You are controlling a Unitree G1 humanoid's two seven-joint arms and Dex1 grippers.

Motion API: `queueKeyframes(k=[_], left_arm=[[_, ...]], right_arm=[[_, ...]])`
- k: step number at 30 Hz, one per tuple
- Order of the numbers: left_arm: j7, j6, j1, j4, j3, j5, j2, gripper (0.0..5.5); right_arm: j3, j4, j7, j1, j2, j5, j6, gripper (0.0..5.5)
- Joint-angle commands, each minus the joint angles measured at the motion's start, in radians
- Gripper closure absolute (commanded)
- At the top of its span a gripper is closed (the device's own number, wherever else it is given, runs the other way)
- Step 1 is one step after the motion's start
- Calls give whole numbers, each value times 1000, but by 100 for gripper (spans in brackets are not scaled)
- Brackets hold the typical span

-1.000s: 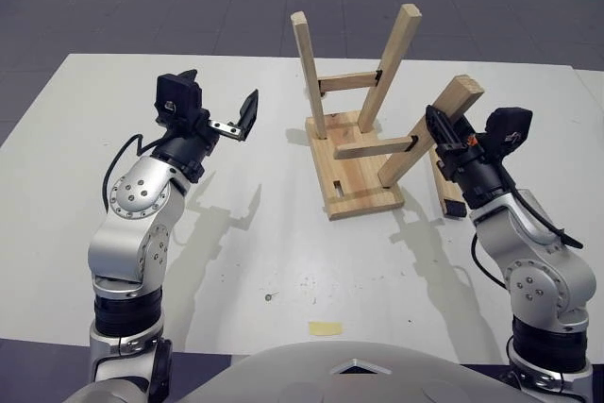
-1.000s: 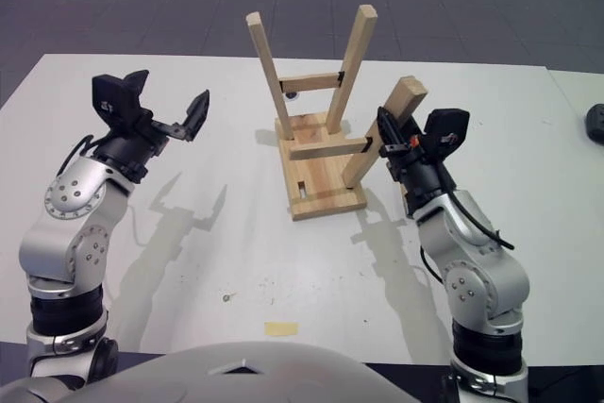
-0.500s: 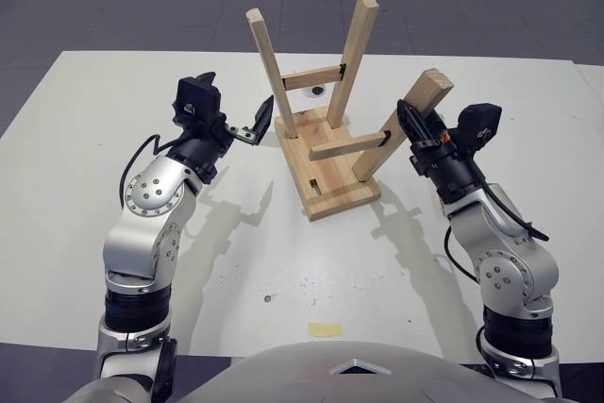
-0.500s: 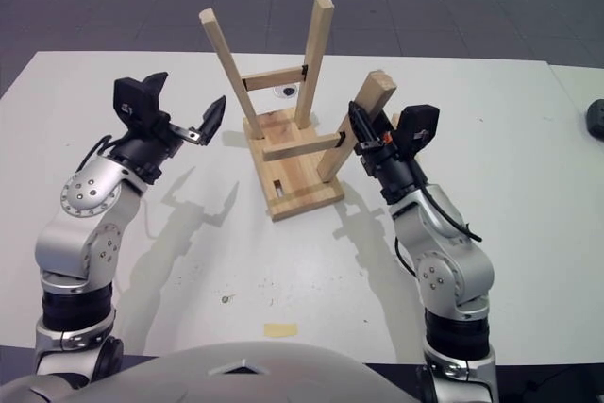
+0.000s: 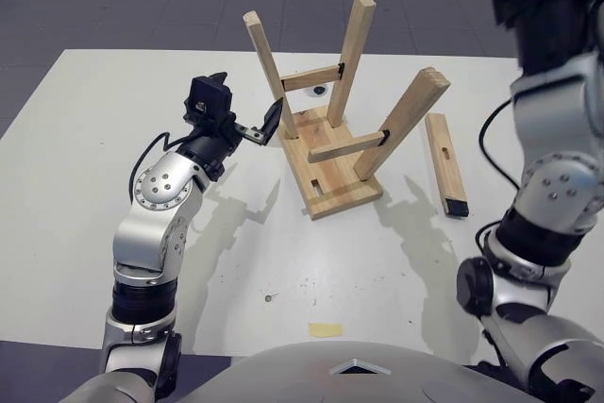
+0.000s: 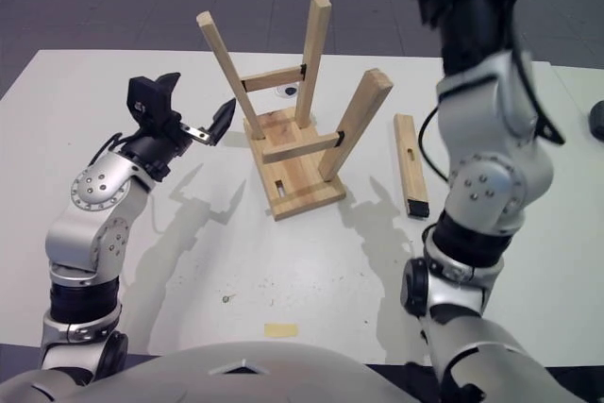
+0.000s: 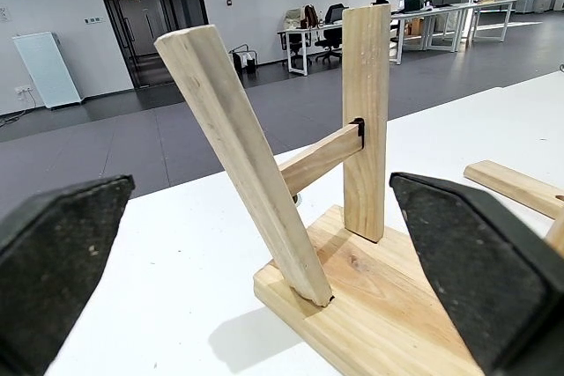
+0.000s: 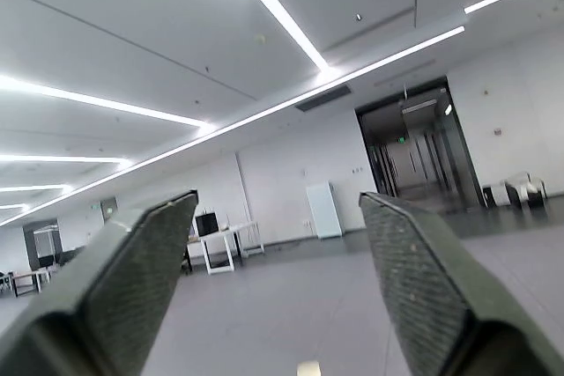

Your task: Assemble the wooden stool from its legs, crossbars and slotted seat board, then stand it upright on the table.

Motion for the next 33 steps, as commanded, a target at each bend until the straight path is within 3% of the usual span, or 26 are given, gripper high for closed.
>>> queueKeyframes(k=[1,5,7,9,18,23,28,33], left_arm=[[3,-20,-11,18,-19,25,-16,10],[15,-28,-18,29,-33,39,-41,10],[15,-28,-17,31,-35,45,-49,10],[20,-27,-10,27,-38,48,-56,10],[17,-24,-9,27,-61,52,-81,10],[46,-42,-35,48,3,54,-78,10],[88,-43,-31,50,74,50,-82,10],[103,-30,-4,39,76,58,-81,10]], right_arm=[[13,96,-11,-25,-10,9,86,128],[100,89,-2,301,6,-35,202,72],[113,36,-7,372,34,-5,229,39],[113,23,-8,351,54,0,209,12],[-73,121,-49,88,74,14,21,12],[-211,193,-66,-9,-14,-3,-71,12],[-61,205,106,332,-196,-123,132,12],[-6,286,242,550,-257,-180,220,12]])
